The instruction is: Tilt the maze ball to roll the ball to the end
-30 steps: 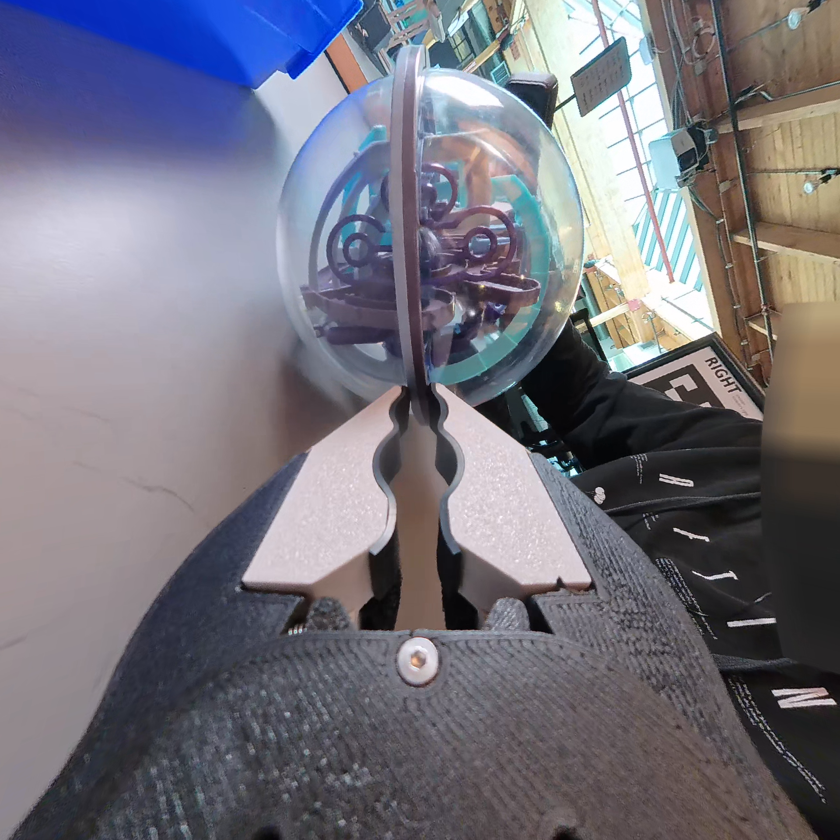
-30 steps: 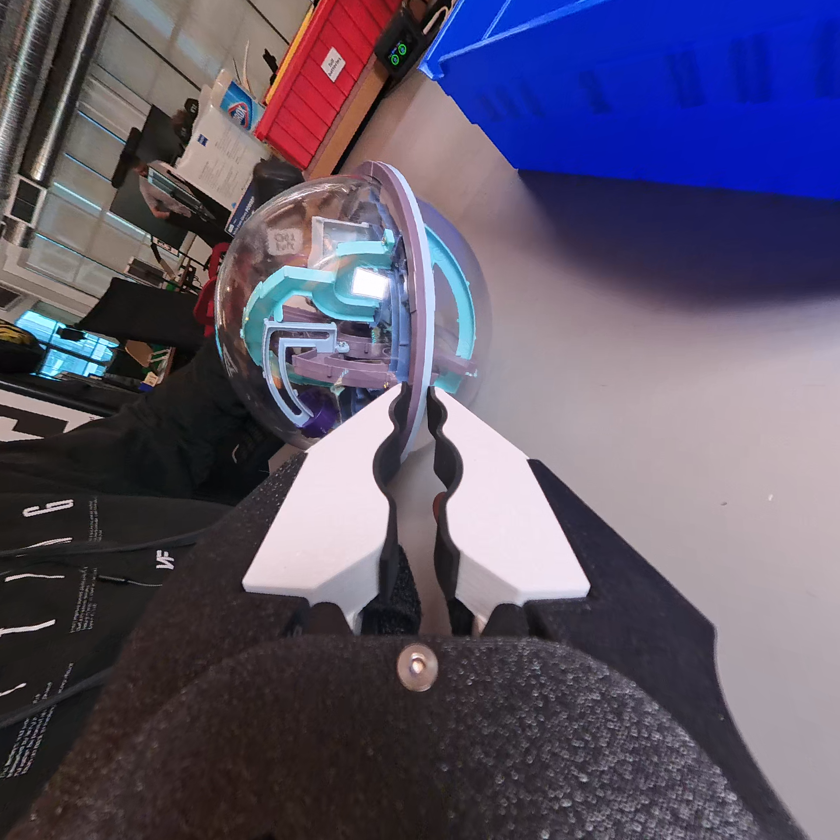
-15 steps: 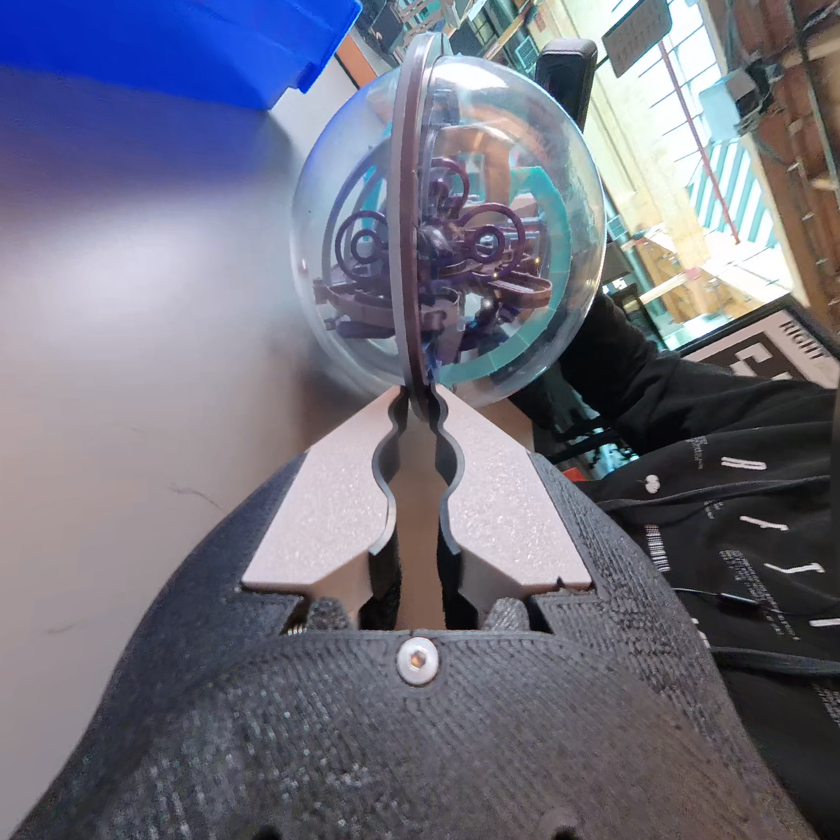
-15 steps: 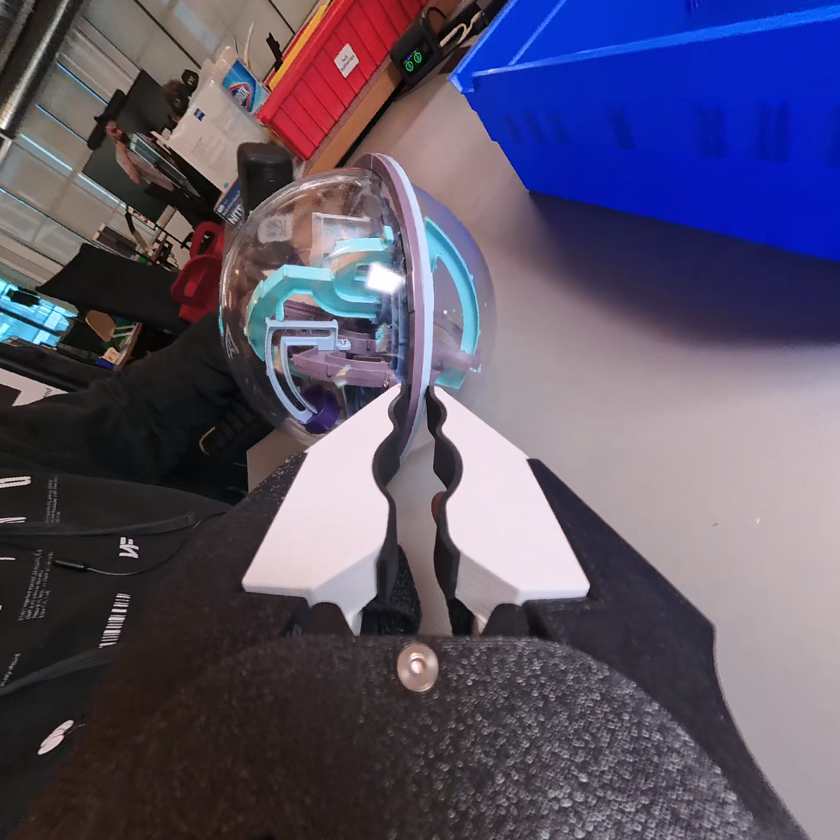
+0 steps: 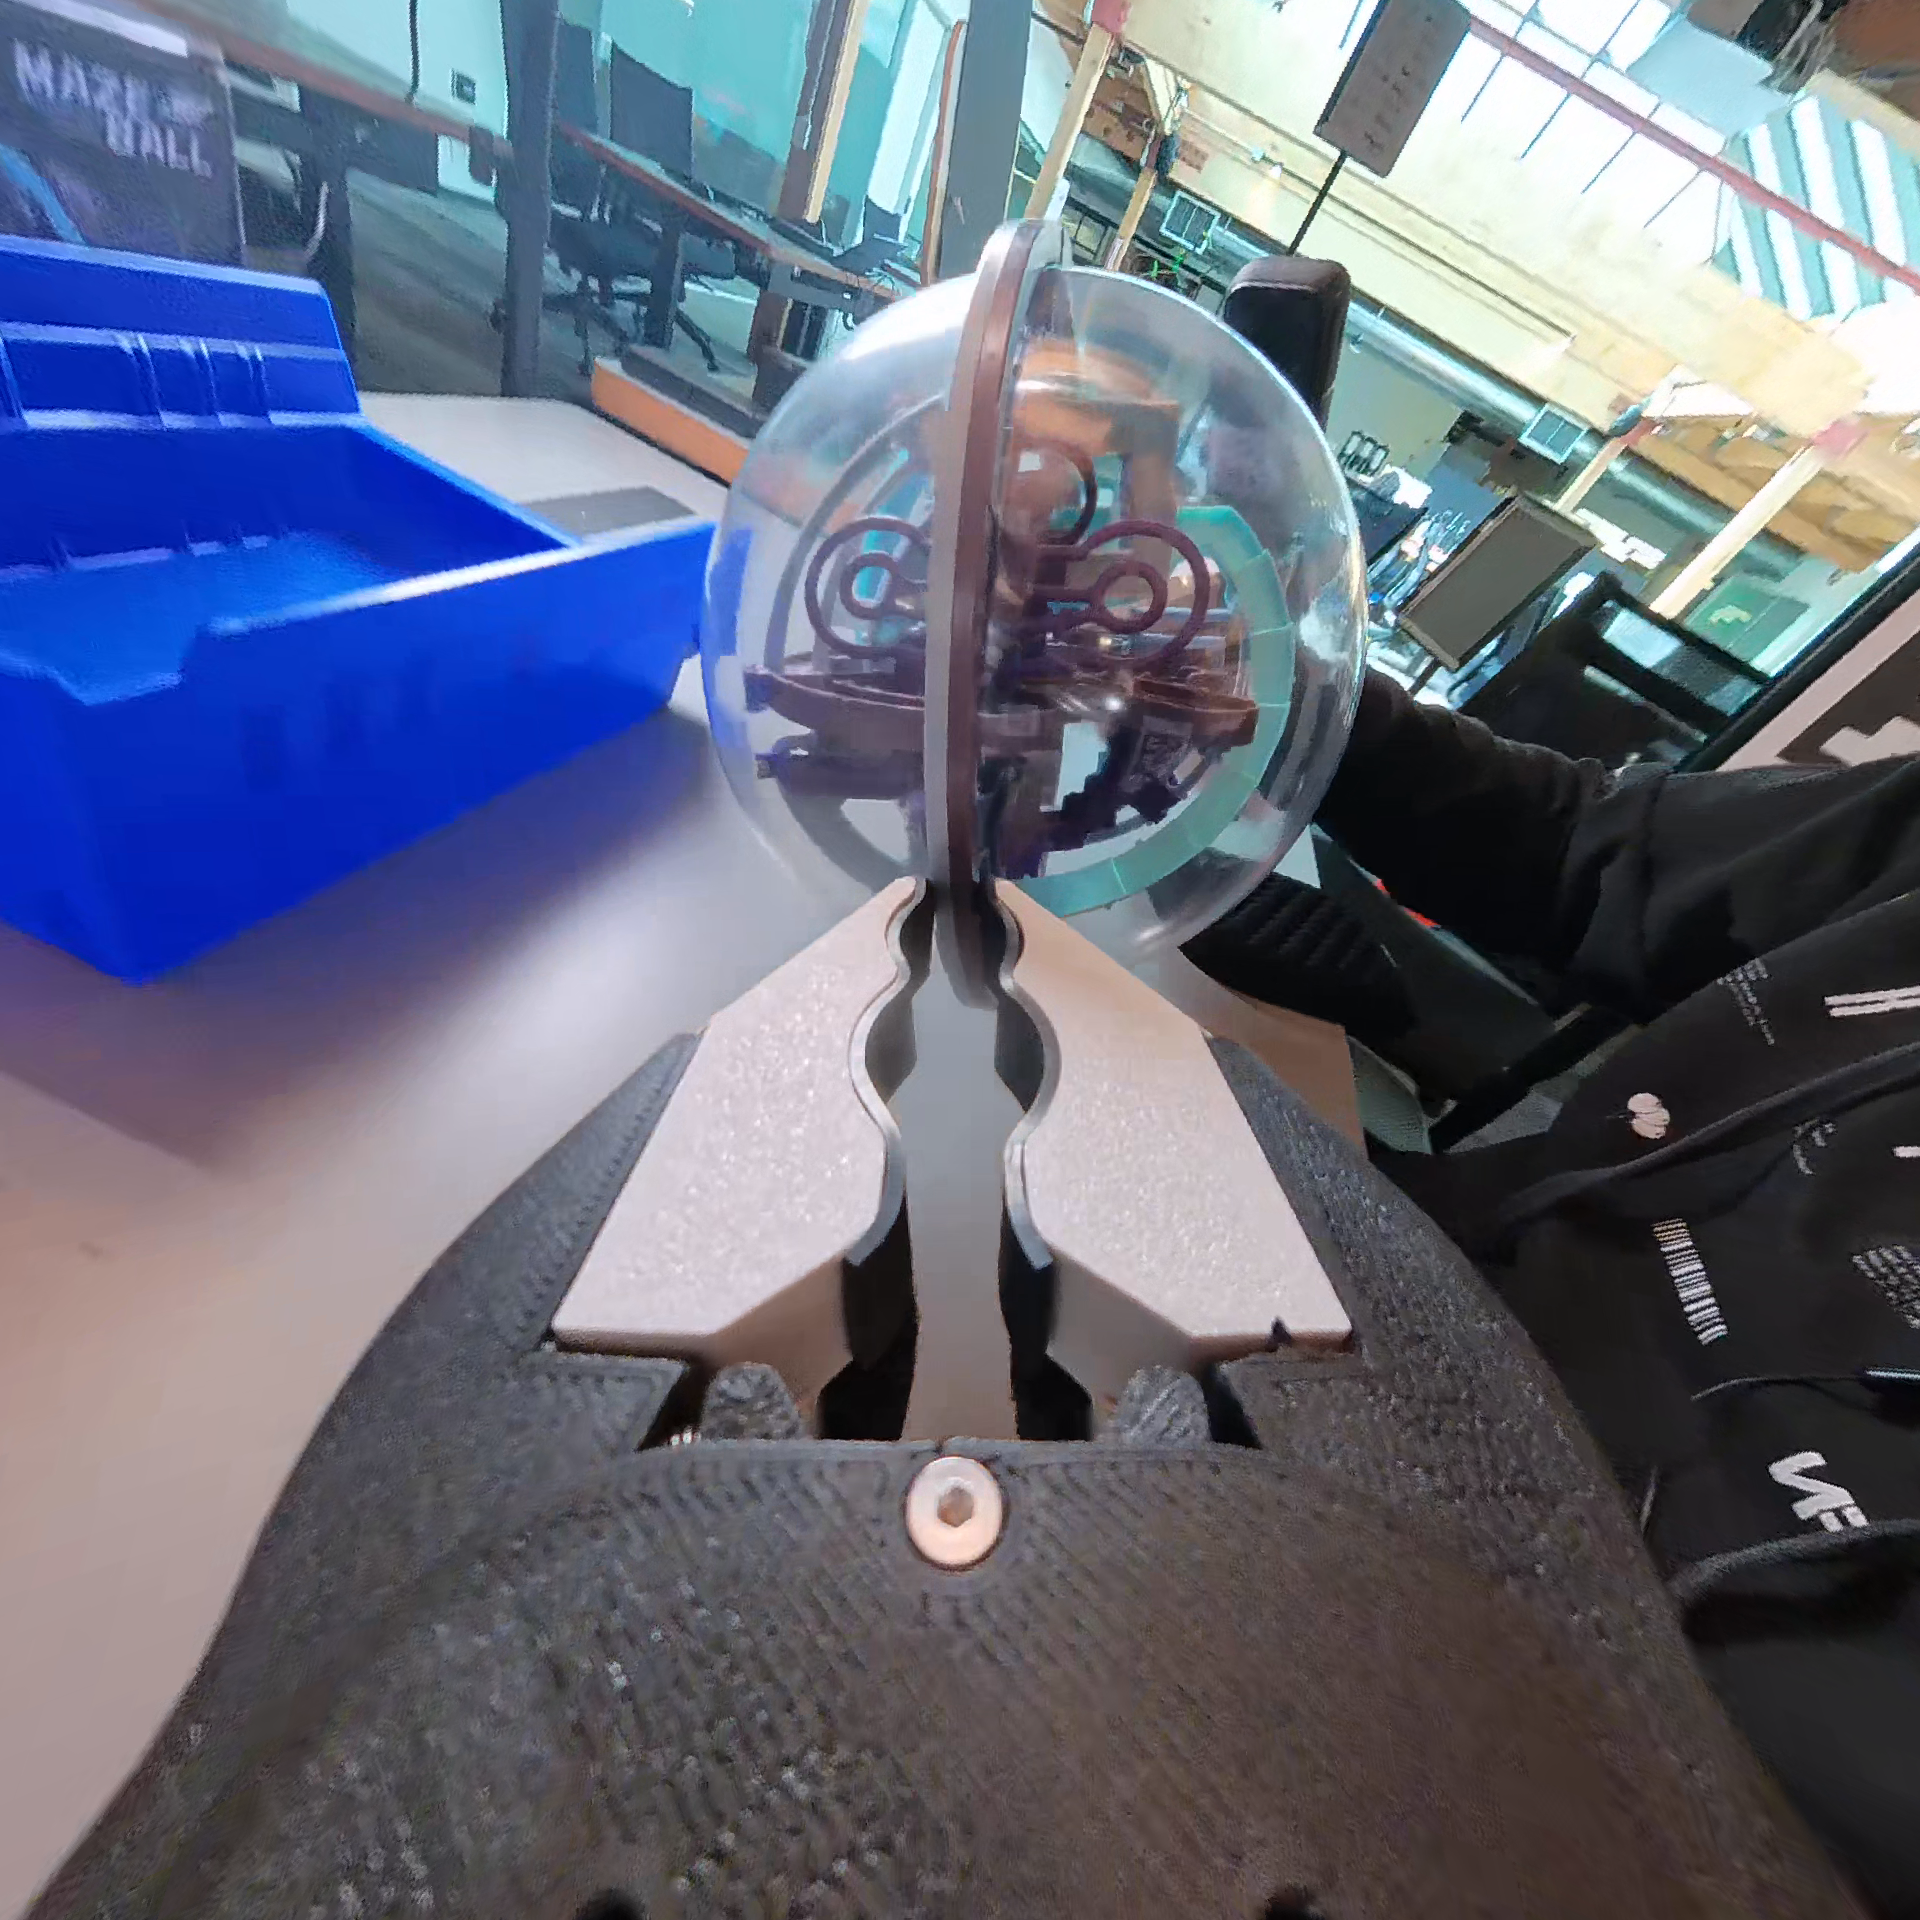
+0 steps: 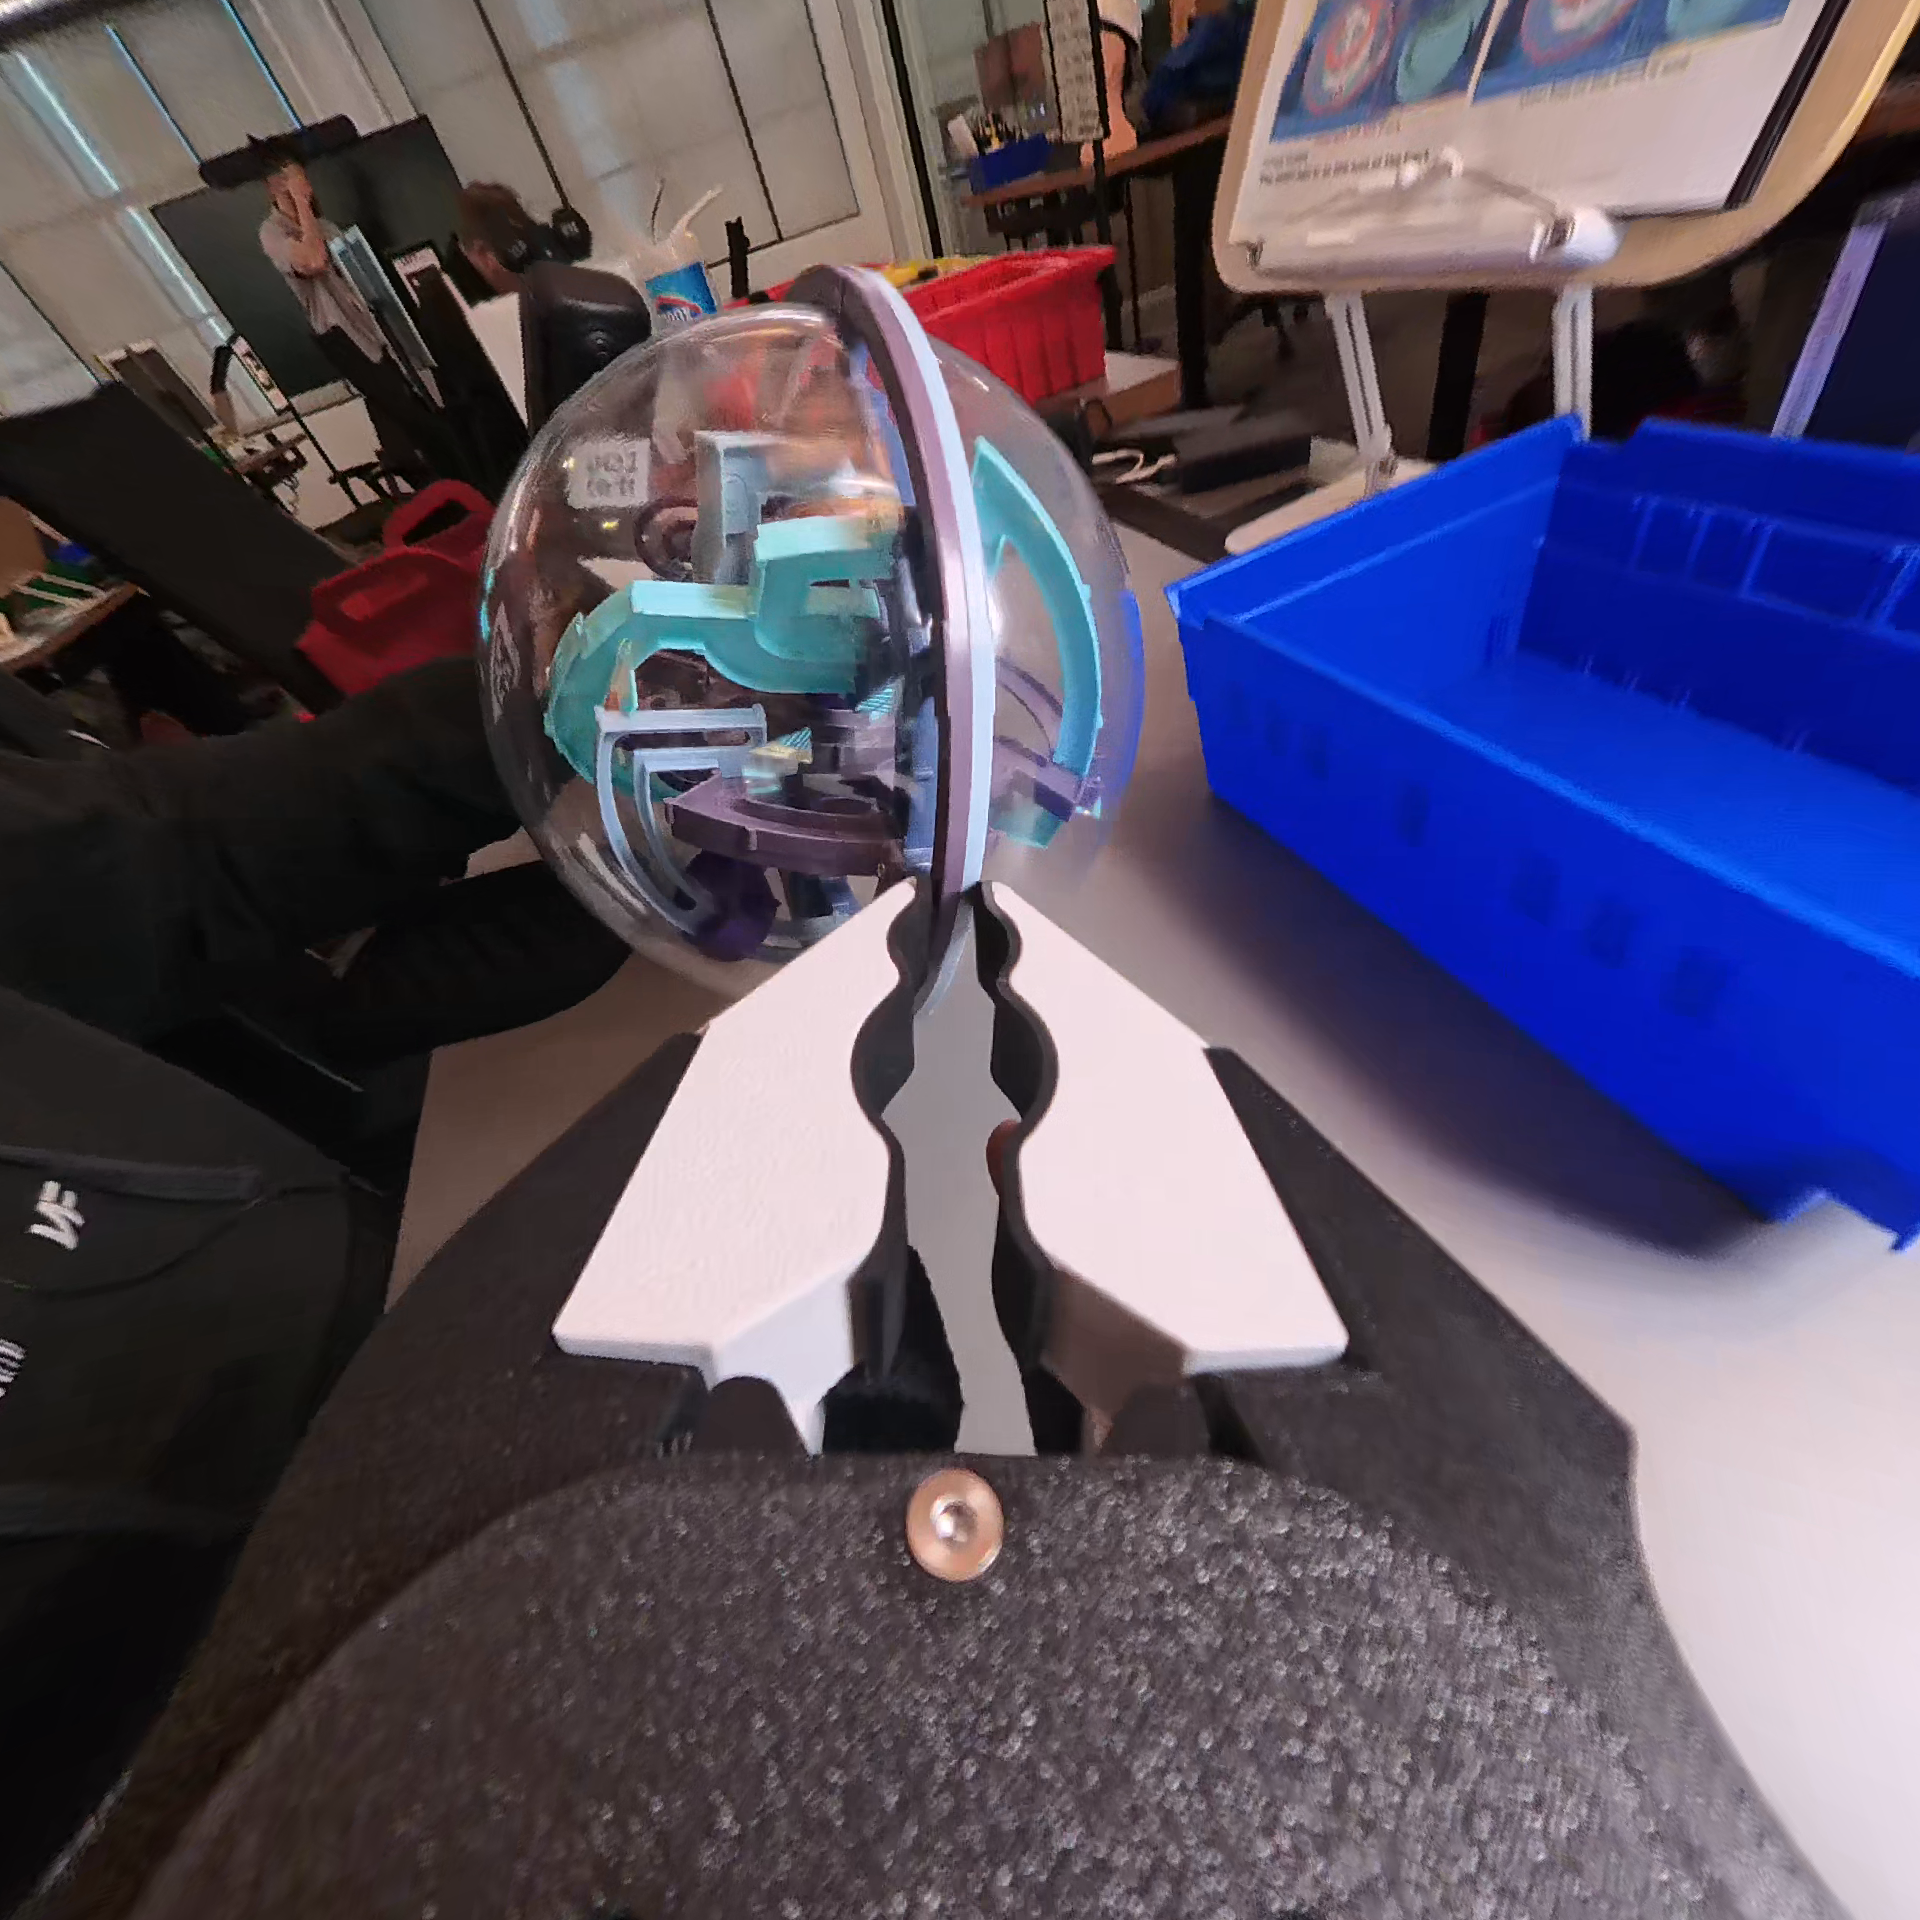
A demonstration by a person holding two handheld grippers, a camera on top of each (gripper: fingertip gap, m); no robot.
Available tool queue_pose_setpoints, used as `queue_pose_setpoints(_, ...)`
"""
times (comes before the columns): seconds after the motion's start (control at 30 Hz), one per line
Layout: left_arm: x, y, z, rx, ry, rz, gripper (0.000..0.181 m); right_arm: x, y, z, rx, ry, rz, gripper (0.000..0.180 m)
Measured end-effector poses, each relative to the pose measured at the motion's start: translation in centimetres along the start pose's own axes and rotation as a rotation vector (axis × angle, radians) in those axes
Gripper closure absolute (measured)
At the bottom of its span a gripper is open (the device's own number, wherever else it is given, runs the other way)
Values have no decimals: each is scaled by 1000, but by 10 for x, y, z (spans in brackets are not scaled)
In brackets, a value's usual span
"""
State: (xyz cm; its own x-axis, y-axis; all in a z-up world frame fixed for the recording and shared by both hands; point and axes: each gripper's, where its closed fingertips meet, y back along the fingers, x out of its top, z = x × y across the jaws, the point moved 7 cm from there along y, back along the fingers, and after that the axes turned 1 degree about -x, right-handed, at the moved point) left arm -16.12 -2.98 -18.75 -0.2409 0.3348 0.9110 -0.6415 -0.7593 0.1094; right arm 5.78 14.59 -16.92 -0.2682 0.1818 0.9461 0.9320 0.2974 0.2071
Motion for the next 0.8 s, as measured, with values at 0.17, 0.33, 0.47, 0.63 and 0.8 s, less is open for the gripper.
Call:
queue_pose_setpoints(0.17,26,5,16,26,-151,51,174,31,7,-13,-26,156,81,174)
queue_pose_setpoints(0.33,52,9,34,60,-288,101,174,67,15,-28,-49,288,143,174)
queue_pose_setpoints(0.47,70,15,48,73,-368,144,173,88,20,-40,-55,359,192,174)
queue_pose_setpoints(0.63,84,18,62,84,-441,175,173,105,27,-53,-57,420,250,174)
queue_pose_setpoints(0.8,94,21,72,85,-474,188,173,112,30,-61,-61,450,282,174)
